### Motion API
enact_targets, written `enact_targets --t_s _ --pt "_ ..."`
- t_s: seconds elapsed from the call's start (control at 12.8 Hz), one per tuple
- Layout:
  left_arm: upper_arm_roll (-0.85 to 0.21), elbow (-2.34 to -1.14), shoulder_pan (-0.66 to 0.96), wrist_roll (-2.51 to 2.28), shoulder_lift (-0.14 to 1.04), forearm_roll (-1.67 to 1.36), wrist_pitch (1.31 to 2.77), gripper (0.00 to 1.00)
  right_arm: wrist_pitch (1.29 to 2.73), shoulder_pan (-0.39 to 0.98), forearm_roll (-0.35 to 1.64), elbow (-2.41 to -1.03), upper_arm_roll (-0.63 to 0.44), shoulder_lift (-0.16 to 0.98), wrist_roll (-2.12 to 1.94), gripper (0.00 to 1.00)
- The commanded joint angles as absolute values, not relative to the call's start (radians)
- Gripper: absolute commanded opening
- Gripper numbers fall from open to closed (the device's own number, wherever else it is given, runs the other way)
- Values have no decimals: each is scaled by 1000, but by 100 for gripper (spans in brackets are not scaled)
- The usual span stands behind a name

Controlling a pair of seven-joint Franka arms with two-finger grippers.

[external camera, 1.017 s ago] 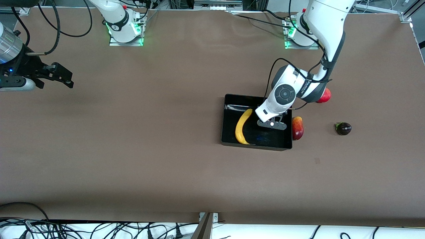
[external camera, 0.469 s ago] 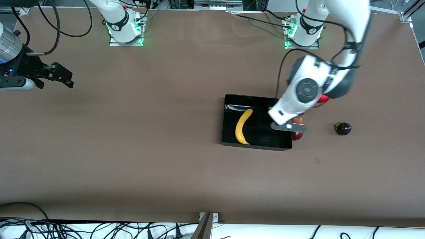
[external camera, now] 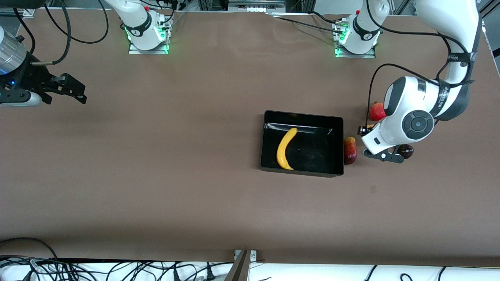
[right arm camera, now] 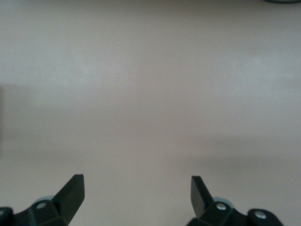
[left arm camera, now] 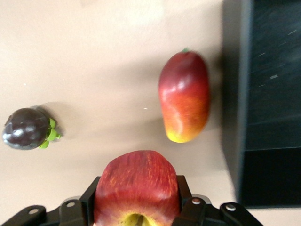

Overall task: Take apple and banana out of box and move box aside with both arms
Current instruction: 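Lower the apple beside the mango and open the left gripper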

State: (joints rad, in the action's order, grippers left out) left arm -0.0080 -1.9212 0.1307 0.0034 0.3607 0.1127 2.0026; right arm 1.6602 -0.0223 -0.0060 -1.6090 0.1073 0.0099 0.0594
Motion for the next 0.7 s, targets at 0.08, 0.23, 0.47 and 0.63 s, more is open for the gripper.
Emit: enact_targets --t_s 0.08,0.23,0.47,0.63 --pt "-17 -2233 95 43 298 167 2374 25 1655 -26 -12 -1598 117 11 60 100" --pt "-20 -2253 61 43 320 242 2439 33 1655 -28 -15 -1598 117 11 60 100" --pt "-21 -2255 61 43 324 245 2441 100 1655 -29 -14 -1598 117 11 58 100" --pt "-35 -2243 64 46 299 245 2431 100 1655 -29 -14 -1598 117 11 60 100"
